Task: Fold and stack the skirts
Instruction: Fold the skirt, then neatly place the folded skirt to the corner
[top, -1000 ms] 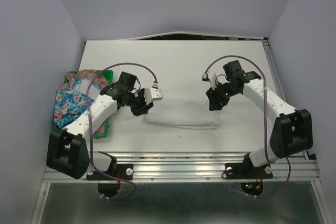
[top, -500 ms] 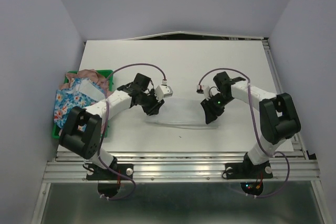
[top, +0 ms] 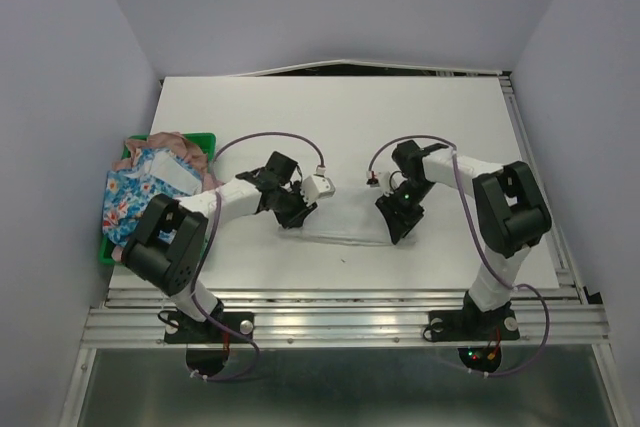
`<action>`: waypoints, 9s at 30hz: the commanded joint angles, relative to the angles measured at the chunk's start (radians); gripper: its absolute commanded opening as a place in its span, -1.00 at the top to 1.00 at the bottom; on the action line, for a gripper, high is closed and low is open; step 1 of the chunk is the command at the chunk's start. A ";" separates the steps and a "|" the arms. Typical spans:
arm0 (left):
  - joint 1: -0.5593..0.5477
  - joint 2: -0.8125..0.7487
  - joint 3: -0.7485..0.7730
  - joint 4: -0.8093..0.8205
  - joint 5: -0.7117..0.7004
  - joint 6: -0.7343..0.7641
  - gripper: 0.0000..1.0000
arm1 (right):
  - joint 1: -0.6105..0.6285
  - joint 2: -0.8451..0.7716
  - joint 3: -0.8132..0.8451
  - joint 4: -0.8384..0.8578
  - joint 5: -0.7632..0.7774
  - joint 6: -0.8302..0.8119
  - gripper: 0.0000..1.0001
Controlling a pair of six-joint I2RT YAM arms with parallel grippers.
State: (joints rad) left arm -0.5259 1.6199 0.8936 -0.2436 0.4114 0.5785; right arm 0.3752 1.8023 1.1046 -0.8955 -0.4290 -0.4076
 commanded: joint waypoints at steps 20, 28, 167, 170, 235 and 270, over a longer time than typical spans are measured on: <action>-0.422 -0.285 0.137 -0.160 -0.115 -0.007 0.14 | -0.010 0.272 0.756 0.176 0.301 -0.067 -0.29; -0.427 -0.344 0.024 -0.069 -0.287 0.070 -0.07 | -0.010 0.115 0.528 0.099 -0.014 0.069 -0.35; -0.479 0.077 0.616 -0.330 -0.378 0.199 1.00 | 0.088 0.402 0.451 0.181 -0.571 0.107 0.43; -0.479 0.095 0.614 -0.321 -0.350 0.196 1.00 | 0.088 0.410 0.457 0.181 -0.571 0.108 0.43; 0.244 -0.436 0.217 -0.022 -0.167 -0.529 -0.97 | 0.366 -0.221 -0.017 0.369 0.108 0.405 -0.91; 0.245 -0.355 0.246 -0.062 -0.122 -0.428 -0.97 | -0.211 0.182 0.168 0.383 0.401 0.017 -0.91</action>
State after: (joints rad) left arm -0.2813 1.2366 1.1057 -0.2897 0.2420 0.1097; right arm 0.2695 1.8755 1.2343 -0.4496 -0.0750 -0.2420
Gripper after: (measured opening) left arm 0.986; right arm 0.950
